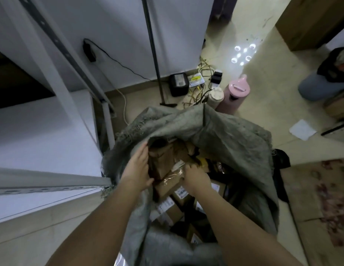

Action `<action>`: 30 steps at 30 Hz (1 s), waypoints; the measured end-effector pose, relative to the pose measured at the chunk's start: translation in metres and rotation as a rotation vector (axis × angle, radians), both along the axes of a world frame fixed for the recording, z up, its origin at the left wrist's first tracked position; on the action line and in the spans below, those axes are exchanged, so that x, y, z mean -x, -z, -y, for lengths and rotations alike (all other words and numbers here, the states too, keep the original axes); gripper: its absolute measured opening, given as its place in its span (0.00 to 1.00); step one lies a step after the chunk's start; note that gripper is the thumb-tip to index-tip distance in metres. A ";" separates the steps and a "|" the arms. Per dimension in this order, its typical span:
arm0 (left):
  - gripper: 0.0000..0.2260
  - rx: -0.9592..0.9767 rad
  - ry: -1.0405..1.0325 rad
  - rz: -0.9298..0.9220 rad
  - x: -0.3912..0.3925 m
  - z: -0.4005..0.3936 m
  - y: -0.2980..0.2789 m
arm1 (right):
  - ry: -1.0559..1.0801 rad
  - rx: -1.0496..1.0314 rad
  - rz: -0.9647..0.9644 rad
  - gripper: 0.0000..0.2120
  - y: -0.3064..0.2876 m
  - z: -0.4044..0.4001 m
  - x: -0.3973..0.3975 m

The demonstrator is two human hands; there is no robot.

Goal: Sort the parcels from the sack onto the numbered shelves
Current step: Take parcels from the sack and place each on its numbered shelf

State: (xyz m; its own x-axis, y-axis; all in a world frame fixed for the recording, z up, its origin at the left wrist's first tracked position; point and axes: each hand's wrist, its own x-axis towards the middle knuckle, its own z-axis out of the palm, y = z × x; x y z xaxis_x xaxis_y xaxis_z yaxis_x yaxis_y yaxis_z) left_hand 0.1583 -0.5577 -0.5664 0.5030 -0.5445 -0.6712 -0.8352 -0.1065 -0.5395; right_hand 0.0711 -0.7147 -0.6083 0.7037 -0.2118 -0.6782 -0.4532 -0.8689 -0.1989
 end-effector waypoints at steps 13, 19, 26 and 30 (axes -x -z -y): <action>0.45 -0.333 -0.060 0.428 -0.068 -0.054 0.025 | 0.369 -0.257 0.014 0.58 0.044 -0.033 -0.085; 0.35 -0.202 -0.171 0.290 -0.060 -0.060 0.035 | 0.408 -0.369 0.097 0.54 0.061 -0.035 -0.082; 0.28 0.204 -0.428 0.097 -0.049 -0.047 0.013 | 0.574 -0.347 0.214 0.46 0.023 -0.020 -0.032; 0.28 0.220 -0.360 -0.002 -0.033 -0.029 -0.014 | 0.778 -0.400 0.191 0.44 -0.008 -0.008 -0.003</action>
State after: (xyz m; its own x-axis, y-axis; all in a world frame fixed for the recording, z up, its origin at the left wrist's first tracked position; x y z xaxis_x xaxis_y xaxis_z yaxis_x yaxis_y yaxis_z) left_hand 0.1909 -0.5292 -0.5524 0.6861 -0.4648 -0.5597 -0.7247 -0.5040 -0.4699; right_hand 0.0740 -0.7065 -0.6005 0.5679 -0.4494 -0.6896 -0.8135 -0.1790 -0.5533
